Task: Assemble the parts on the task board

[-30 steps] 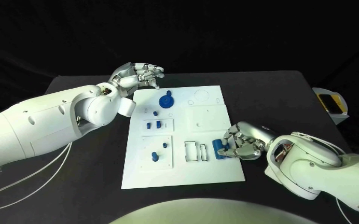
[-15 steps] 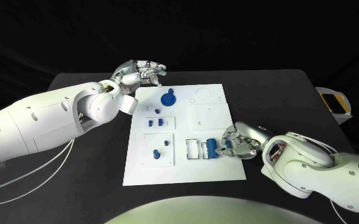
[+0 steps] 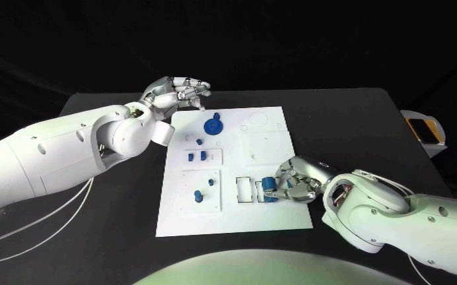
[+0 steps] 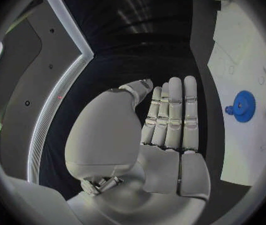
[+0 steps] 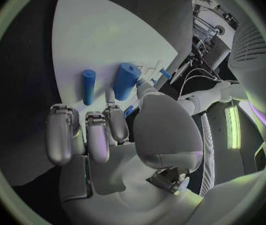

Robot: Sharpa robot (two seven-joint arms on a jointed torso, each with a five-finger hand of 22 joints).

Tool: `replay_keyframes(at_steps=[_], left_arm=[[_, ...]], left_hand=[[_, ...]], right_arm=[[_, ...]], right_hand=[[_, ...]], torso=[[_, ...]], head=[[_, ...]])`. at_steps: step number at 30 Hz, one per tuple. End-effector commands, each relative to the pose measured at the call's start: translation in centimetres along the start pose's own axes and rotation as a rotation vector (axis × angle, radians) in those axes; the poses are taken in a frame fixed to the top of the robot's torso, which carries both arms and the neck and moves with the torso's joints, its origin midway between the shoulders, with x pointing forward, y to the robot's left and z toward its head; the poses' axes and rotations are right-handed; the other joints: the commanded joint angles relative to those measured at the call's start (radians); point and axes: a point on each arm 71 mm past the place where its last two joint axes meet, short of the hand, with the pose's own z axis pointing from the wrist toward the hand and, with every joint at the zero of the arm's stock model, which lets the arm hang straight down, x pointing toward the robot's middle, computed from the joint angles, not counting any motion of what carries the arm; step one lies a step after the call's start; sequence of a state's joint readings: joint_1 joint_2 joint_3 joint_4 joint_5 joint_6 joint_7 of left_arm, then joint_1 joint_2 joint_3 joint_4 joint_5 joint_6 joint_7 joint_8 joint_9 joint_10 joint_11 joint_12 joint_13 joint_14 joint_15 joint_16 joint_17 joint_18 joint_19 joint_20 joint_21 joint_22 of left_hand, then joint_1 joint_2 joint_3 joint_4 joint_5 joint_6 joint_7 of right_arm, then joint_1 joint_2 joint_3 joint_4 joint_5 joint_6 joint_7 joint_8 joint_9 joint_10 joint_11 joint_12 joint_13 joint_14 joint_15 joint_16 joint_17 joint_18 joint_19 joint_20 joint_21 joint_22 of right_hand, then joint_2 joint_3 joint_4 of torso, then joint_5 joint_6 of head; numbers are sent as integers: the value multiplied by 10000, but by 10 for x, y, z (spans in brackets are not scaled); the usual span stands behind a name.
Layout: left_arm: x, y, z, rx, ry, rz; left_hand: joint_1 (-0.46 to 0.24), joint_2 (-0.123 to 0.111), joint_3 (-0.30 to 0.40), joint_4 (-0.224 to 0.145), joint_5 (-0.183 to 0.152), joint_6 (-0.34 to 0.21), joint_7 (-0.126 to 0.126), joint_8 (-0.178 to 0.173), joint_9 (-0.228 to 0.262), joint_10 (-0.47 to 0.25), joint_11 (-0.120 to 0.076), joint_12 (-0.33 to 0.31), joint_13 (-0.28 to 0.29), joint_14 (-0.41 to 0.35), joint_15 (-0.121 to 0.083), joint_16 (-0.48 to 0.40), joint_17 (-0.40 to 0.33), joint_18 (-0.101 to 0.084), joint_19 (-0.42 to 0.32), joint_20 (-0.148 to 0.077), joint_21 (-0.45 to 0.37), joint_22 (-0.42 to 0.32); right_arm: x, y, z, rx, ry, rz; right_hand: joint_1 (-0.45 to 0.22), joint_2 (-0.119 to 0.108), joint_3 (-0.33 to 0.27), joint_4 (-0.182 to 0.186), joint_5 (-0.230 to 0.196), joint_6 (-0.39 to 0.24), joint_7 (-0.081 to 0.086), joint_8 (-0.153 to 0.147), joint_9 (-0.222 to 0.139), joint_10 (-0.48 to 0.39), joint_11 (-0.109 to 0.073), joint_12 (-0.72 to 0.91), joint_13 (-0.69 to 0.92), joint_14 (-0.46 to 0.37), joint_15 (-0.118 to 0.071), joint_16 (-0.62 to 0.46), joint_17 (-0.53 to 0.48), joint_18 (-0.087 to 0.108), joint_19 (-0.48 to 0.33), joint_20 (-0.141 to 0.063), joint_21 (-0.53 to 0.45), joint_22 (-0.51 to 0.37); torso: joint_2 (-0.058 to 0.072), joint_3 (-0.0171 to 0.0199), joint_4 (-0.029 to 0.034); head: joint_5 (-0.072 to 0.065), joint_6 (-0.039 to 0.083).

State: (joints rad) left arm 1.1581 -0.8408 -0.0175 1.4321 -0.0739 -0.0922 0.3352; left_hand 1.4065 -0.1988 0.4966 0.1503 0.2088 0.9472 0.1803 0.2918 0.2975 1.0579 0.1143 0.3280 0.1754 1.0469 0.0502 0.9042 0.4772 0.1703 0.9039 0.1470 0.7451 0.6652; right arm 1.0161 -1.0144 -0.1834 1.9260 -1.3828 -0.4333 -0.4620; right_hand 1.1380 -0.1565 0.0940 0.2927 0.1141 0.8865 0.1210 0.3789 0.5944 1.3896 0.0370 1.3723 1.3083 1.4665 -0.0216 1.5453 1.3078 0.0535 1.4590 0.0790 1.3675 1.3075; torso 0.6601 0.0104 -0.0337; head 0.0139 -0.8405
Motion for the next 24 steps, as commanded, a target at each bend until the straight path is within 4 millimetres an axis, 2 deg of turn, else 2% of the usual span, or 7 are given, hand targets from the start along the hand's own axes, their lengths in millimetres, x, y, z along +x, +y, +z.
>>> replay_keyframes(at_steps=[1,12,14,15,17,19,24], left_arm=[[3,-1,0,53,189,-174],[3,-1,0,8,223,-187],[3,-1,0,2,230,-189],[3,-1,0,-3,238,-192],[3,0,0,-11,247,-195],[3,0,0,-18,253,-197],[3,0,0,-35,258,-199]], left_hand=[[-66,-8,1,37,24,-76,-13,-51,9,-55,18,-62,4,-57,5,8,11,105,-51,43,-27,-8],[-59,2,4,41,26,-74,-15,-49,12,-56,16,-61,7,-68,4,9,13,107,-55,46,-39,-14],[-59,2,4,41,26,-74,-15,-49,12,-56,16,-61,7,-68,4,9,13,107,-55,46,-39,-14],[-59,2,4,41,26,-74,-15,-49,12,-56,16,-61,7,-68,4,9,13,107,-55,46,-39,-14],[-59,2,4,41,26,-74,-15,-49,12,-56,16,-61,7,-68,4,9,13,107,-55,46,-39,-14],[-59,2,4,41,26,-74,-15,-49,12,-56,16,-61,7,-68,4,9,13,107,-55,46,-39,-14],[-62,6,3,49,26,-74,-14,-48,14,-60,17,-62,8,-76,6,11,14,108,-58,48,-48,-18]], right_arm=[[2,0,1,163,94,64],[10,1,5,289,673,-561],[11,1,5,304,743,-647],[12,1,5,313,771,-700],[12,1,5,331,740,-748],[10,0,5,330,542,-785],[6,-1,4,390,26,-419]], right_hand=[[-151,217,-322,5,-23,28,-71,73,35,44,0,47,145,904,-90,58,1915,-103,337,-32,-47,2025],[324,265,-899,-46,6,151,-122,196,135,-14,-40,-40,121,896,-121,45,1880,-89,313,-53,-133,2018],[746,311,-1038,-79,155,171,-138,249,176,-6,-64,-45,147,899,-143,48,1894,-91,317,-70,-134,2024],[1134,344,-1083,-140,520,153,-145,261,191,-9,-69,-60,156,899,-141,48,1897,-89,317,-88,-144,2026],[1756,439,-982,-295,777,166,-155,269,194,8,-80,-61,190,903,-160,53,1915,-95,329,-94,-127,2037],[2383,697,-603,-503,690,243,-207,276,173,9,-129,-72,203,904,-200,55,1922,-96,336,-116,-120,2042],[2614,776,79,-303,1426,609,-358,324,93,119,-267,-26,311,922,-310,79,2009,-121,394,-215,2,2082]], torso=[[-3,-5,1],[-4,-1,4],[-5,-4,-1],[-6,-5,-4],[-6,-4,-6],[-5,-5,-7],[-4,1,-8]], head=[[-8,12],[-13,25],[-17,24],[-18,25],[-21,32],[-34,36],[-29,58]])
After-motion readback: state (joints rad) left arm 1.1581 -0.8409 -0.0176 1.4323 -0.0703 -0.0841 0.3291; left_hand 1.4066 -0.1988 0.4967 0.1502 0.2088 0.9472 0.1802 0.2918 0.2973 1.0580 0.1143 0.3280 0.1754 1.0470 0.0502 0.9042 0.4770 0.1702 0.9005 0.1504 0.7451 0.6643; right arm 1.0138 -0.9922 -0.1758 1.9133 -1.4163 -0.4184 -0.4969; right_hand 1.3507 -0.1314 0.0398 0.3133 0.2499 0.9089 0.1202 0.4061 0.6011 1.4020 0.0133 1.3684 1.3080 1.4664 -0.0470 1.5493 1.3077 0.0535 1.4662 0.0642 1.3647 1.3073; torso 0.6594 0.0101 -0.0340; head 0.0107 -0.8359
